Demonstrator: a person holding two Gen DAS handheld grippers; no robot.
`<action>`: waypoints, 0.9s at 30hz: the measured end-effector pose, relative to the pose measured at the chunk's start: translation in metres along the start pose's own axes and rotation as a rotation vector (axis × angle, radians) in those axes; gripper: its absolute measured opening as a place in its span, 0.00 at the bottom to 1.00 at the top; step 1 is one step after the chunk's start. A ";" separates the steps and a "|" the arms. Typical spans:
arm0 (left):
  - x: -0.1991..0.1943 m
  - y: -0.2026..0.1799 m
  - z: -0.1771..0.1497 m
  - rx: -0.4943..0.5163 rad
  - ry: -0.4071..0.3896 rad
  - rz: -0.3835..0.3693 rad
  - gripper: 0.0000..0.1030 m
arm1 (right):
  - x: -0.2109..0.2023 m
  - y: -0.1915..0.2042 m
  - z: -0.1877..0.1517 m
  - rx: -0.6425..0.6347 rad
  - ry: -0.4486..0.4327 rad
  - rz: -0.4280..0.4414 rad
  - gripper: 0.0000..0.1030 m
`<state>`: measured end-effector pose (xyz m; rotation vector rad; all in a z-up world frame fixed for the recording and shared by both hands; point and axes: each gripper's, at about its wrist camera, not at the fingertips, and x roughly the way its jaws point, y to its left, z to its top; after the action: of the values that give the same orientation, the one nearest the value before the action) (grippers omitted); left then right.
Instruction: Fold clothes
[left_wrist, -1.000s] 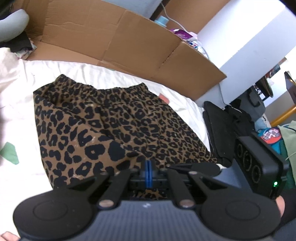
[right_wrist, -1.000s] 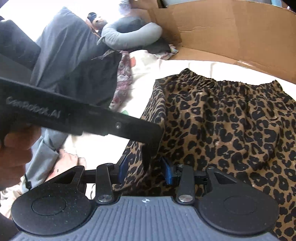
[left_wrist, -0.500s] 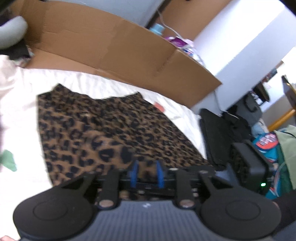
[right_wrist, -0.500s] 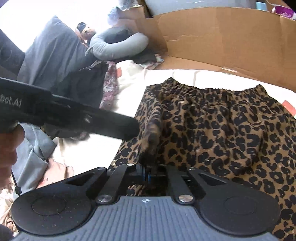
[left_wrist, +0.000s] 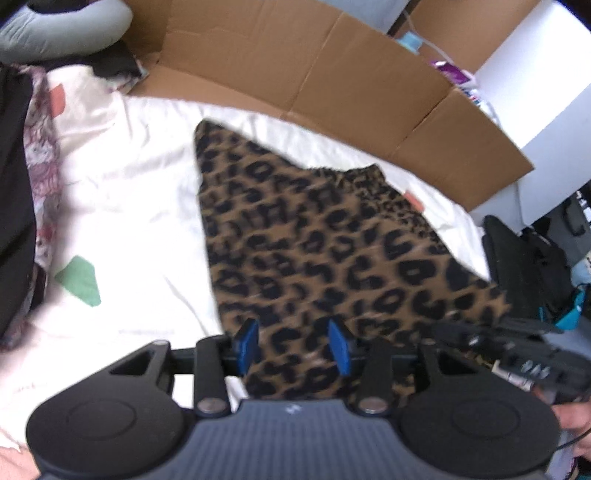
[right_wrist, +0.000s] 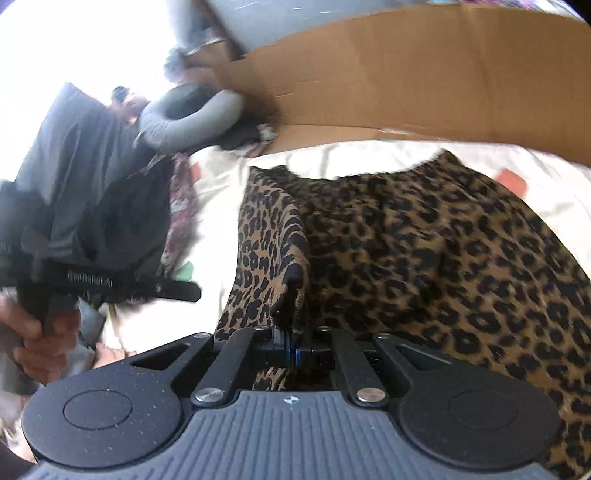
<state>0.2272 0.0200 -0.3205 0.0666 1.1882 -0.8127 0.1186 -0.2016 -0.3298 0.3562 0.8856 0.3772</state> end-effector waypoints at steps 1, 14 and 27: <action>0.002 0.001 -0.001 -0.002 0.009 0.004 0.43 | -0.003 -0.005 -0.001 0.010 -0.002 -0.009 0.01; 0.021 0.003 -0.016 0.013 0.097 -0.014 0.43 | -0.059 -0.051 0.002 0.015 -0.049 -0.163 0.01; 0.030 0.005 -0.026 0.080 0.158 -0.043 0.42 | -0.091 -0.099 -0.006 0.118 -0.078 -0.299 0.00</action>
<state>0.2132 0.0198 -0.3582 0.1741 1.3091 -0.9057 0.0784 -0.3297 -0.3162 0.3380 0.8716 0.0347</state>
